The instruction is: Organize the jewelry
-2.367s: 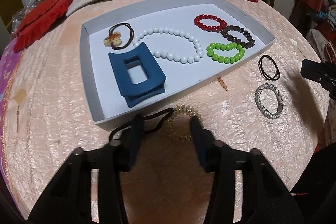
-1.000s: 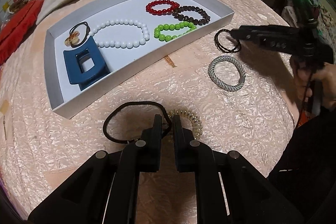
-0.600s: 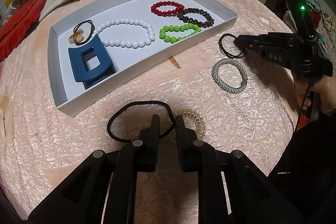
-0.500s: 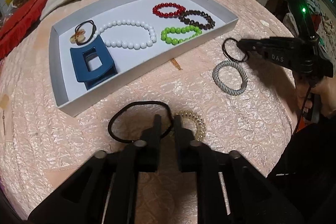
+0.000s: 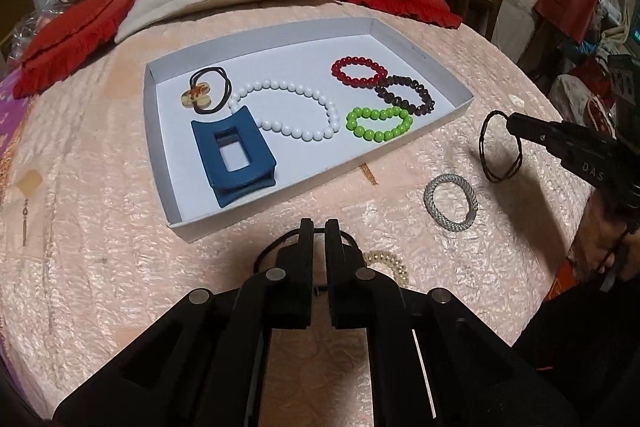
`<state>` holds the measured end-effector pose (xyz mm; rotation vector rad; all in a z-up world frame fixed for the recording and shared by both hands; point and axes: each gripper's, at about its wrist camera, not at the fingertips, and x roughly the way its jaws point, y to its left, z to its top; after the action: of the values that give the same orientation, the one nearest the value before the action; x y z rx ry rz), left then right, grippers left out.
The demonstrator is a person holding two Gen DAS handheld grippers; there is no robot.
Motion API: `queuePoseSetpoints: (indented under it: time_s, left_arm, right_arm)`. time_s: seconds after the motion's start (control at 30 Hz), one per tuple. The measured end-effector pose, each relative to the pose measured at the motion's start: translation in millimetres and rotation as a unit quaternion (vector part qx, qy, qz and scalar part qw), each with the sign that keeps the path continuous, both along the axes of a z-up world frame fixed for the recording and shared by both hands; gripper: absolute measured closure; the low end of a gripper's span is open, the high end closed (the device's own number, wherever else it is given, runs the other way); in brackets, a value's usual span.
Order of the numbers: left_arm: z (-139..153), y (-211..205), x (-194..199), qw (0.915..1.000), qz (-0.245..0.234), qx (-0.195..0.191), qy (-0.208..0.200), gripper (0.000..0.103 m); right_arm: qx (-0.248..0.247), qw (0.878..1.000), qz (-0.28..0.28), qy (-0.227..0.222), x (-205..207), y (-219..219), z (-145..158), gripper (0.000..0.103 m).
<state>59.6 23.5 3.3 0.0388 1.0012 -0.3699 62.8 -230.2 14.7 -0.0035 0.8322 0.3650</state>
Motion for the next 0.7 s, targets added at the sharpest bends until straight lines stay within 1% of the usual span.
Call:
queuePoseSetpoints:
  time_s: [0.03,0.07,0.13,0.17,0.2,0.23,0.3,0.33,0.4,0.43,0.53,0.57,0.7]
  left_arm:
    - [0.0,-0.1,-0.1,1.0,-0.006,-0.001,0.002,0.099]
    - [-2.0,-2.0,-0.6,0.9997,-0.023,0.0,0.011,0.099]
    - [-5.8,-5.4,-3.1,0.9989,-0.041,0.017,0.014,0.095]
    - [-8.9,-7.6,-4.3,0.9984,-0.045,0.031,0.015,0.083]
    - [-11.5,-9.6,-5.6,0.9979,-0.051,0.036,0.015,0.074]
    - [-13.1,-10.4,-7.1,0.9976,-0.055,0.038,0.014,0.058]
    - [-13.4,-16.3,-10.8,0.9966,-0.07,0.043,0.008,0.057]
    - [-12.9,-18.3,-11.5,0.9965,-0.075,0.037,0.009,0.057]
    - [-12.7,-21.6,-10.5,0.9967,-0.073,0.035,0.006,0.057]
    - [-13.5,-23.0,-7.8,0.9973,-0.063,0.036,0.004,0.057]
    - [-19.0,-21.4,1.2,0.9983,-0.038,0.042,0.017,0.058]
    - [-19.8,-17.3,4.5,0.9984,-0.021,0.049,0.02,0.058]
    - [-18.9,5.9,11.6,0.9979,0.03,0.048,0.03,0.058]
  right_arm:
    - [-0.002,1.0,0.0,0.0,0.1,0.1,-0.2,0.1]
    - [-0.003,1.0,-0.001,0.001,0.2,0.4,-0.9,0.1]
    - [-0.005,1.0,0.002,0.005,0.1,1.5,-3.1,0.1]
    - [-0.008,1.0,0.004,0.006,-0.1,2.5,-4.2,0.1]
    - [-0.01,1.0,0.005,0.008,-0.1,3.1,-5.4,0.1]
    - [-0.013,1.0,0.007,0.01,-0.3,4.3,-6.6,0.1]
    - [-0.015,1.0,0.01,0.013,-0.1,6.0,-8.1,0.1]
    - [-0.015,1.0,0.012,0.013,-0.5,6.8,-8.0,0.1]
    - [-0.015,1.0,0.017,0.012,-1.2,8.8,-7.8,0.1]
    - [-0.015,1.0,0.018,0.012,-1.8,9.2,-8.2,0.1]
    - [-0.017,1.0,0.019,0.015,-2.8,9.7,-9.7,0.1]
    - [-0.018,1.0,0.02,0.015,-3.5,9.7,-9.7,0.1]
    - [-0.019,0.999,0.022,0.014,-4.8,9.0,-9.9,0.1]
